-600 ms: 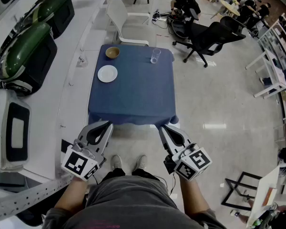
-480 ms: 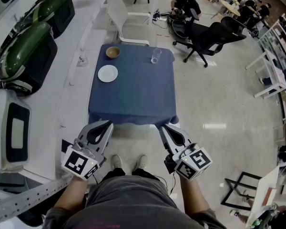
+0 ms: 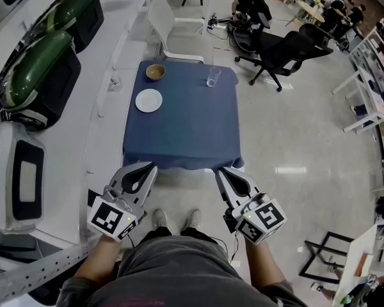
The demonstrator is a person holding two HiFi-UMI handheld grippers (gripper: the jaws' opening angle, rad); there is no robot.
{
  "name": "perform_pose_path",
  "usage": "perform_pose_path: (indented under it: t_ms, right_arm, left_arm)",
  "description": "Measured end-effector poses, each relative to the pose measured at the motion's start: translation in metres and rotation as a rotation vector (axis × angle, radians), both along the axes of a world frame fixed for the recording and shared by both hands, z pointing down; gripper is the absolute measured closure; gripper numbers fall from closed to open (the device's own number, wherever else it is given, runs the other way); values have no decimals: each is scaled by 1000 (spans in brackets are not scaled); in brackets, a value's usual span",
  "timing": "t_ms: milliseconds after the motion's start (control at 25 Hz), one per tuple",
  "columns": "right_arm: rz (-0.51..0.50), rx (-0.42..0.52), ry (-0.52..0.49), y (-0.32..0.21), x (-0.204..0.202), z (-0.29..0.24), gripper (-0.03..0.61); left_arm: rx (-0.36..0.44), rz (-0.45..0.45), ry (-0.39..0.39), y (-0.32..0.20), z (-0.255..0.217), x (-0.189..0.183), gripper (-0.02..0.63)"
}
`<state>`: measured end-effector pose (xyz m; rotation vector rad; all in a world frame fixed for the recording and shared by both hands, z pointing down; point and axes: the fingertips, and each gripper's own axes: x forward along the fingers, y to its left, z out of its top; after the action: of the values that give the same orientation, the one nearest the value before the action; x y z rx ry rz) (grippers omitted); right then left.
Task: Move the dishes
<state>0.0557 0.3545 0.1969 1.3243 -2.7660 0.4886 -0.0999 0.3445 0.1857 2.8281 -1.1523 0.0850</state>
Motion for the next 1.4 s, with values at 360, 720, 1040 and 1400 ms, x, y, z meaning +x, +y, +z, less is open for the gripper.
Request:
perform_pose_path:
  t_ms: [360,720,1040,1400]
  right_arm:
    - [-6,23,-15,1,-7,-7,575]
    - [18,39,-28,2,0,-13,575]
    - [7,42,-32,4,-5,-13,574]
    - [3,46,-38,7,-4,-15,574]
  left_arm:
    - [7,8,-9,3,-1,2,612]
    - [18,-1,-16,5,-2,4,612]
    - [13,1,-27,8,1,5,609]
    - [16,8,-25,10,-1,7,595]
